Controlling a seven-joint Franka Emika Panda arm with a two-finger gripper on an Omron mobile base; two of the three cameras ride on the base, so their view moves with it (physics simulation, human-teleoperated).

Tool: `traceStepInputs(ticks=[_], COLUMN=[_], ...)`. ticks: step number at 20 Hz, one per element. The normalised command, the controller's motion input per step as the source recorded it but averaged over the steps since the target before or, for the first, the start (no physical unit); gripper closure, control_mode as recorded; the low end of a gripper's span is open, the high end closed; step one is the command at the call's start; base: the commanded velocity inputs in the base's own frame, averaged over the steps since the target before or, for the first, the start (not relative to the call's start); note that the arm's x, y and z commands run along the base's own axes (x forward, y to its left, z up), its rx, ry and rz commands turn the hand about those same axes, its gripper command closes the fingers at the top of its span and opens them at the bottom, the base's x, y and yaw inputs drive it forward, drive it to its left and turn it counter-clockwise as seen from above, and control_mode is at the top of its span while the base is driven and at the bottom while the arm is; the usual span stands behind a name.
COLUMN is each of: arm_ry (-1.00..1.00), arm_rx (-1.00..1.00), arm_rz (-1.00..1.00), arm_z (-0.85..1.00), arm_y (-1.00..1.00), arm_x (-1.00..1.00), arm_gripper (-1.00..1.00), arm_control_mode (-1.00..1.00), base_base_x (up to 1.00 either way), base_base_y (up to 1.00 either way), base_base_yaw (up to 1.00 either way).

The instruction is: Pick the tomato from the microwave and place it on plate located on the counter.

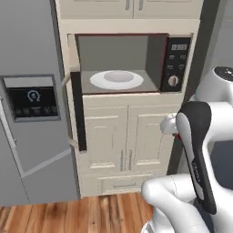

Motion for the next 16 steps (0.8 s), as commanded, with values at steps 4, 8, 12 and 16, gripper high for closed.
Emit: traceStepInputs(ticks=[4,8,12,16], arm_ry=[0.00,0.00,0.00,0.00], arm_rx=[0.00,0.00,0.00,0.00], arm_rz=[0.00,0.00,0.00,0.00], arm_z=[0.00,0.00,0.00,0.00], arm_y=[0.00,0.00,0.00,0.00], arm_x=[0.00,0.00,0.00,0.00], arm_gripper=[1.00,1.00,1.00,1.00], arm_control_mode=[1.00,1.00,1.00,1.00], base_base_x=[-0.64,-0.51,-0.34,-0.09], base_base_y=[-0.26,-0.16,0.00,0.00], base_base_yaw=[0.74,0.94,1.00,1.00])
